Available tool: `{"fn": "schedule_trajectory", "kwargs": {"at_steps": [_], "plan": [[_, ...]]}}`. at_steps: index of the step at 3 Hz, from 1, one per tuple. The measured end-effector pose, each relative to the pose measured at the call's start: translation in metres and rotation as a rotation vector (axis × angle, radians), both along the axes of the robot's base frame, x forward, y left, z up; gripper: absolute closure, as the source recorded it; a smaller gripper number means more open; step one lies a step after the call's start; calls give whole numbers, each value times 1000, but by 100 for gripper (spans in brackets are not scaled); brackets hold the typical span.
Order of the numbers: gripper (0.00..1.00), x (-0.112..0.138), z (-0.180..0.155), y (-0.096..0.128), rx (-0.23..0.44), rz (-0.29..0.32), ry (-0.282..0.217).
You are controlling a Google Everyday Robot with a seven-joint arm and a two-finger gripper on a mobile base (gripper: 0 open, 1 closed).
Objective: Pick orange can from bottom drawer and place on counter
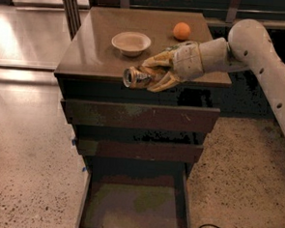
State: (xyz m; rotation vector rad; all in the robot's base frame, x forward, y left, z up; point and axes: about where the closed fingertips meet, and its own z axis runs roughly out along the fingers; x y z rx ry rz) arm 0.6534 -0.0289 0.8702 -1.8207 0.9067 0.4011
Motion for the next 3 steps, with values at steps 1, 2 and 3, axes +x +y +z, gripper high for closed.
{"fn": "schedule_trajectory", "kwargs": {"at_steps": [1, 2, 3], "plan": [[100, 7, 72, 8, 79, 63, -103], [100, 17, 98, 37, 124, 167, -102], [100, 33, 90, 84, 133, 270, -41]]}}
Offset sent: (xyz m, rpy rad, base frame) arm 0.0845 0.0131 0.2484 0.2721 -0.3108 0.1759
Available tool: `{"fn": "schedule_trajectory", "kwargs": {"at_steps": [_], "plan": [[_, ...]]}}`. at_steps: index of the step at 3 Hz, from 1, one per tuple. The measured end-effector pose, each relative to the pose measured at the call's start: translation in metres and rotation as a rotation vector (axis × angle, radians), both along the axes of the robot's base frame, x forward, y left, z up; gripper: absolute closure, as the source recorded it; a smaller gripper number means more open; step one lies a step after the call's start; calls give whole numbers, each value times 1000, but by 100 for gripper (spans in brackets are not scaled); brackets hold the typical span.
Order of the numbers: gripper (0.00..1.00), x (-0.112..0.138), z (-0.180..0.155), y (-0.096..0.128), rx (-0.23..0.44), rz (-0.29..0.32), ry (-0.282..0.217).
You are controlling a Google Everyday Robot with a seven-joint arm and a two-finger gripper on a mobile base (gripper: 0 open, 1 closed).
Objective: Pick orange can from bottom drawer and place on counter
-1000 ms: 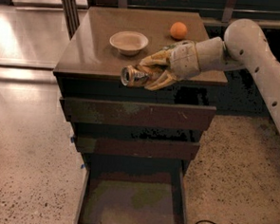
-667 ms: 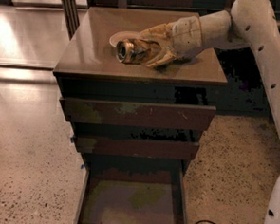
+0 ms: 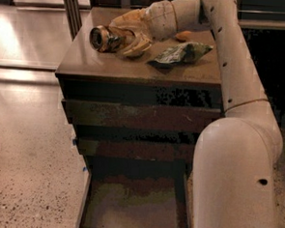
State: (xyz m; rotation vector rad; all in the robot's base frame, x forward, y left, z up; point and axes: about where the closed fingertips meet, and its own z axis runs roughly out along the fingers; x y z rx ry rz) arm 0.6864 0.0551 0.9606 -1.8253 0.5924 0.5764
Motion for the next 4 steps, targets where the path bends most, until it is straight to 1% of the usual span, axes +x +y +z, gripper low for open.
{"fn": "schedule_trajectory", "kwargs": {"at_steps": [1, 2, 3, 4], "plan": [[100, 16, 3, 44, -1, 43, 2], [100, 31, 17, 59, -85, -12, -93], [100, 52, 18, 59, -338, -137, -212], [100, 75, 12, 42, -506, -246, -272]]}}
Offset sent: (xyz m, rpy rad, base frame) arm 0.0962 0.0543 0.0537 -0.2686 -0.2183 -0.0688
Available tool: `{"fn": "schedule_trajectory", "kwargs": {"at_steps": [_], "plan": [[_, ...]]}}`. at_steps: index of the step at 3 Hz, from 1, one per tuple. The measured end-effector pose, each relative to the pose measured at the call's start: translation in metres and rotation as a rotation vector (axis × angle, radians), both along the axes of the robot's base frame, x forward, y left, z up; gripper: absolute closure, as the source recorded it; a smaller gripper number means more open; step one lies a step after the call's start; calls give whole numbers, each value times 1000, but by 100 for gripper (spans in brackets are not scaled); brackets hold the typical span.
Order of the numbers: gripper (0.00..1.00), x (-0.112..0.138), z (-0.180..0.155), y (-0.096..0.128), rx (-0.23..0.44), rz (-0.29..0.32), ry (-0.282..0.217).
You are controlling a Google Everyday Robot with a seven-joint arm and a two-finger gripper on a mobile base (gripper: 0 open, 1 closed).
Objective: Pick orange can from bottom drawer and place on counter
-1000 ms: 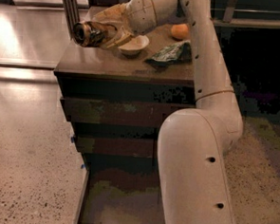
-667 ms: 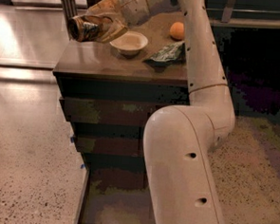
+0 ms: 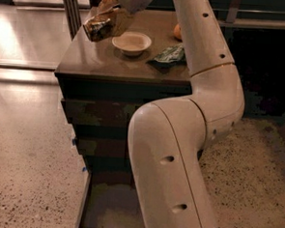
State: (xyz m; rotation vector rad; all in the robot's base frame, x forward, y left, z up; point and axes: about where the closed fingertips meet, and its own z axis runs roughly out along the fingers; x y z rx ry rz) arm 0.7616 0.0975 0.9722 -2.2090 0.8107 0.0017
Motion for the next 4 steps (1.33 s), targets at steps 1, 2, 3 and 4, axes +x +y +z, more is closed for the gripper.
{"fn": "schedule_trajectory", "kwargs": {"at_steps": [1, 2, 3, 4], "plan": [[100, 0, 0, 0, 0, 0, 0], [100, 12, -38, -16, -65, -51, 54], [100, 15, -65, -31, -88, -85, 117], [100, 8, -81, -38, -80, -101, 184]]}}
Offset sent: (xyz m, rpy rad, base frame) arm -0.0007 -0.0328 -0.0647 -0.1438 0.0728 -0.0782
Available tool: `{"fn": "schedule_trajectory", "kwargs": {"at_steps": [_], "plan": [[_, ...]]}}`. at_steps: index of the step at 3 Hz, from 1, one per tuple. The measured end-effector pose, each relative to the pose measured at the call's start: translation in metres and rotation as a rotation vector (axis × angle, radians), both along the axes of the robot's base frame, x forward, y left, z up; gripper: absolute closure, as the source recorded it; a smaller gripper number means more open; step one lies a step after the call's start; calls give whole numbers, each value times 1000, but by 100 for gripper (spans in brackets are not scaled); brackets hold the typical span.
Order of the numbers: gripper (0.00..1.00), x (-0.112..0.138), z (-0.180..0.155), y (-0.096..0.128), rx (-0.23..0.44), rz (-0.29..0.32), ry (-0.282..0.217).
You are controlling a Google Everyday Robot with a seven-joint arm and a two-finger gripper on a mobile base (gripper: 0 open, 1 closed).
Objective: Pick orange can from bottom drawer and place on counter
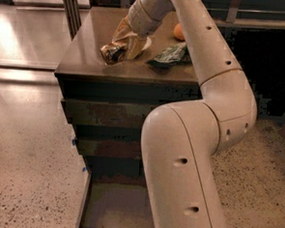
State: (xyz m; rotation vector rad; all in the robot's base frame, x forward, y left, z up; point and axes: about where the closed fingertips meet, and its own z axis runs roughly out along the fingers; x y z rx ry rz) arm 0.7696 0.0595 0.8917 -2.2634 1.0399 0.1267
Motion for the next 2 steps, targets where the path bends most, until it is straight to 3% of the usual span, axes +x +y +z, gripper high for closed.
{"fn": "schedule_trajectory", "kwargs": {"at_steps": [2], "plan": [[100, -27, -29, -8, 52, -28, 109]]}}
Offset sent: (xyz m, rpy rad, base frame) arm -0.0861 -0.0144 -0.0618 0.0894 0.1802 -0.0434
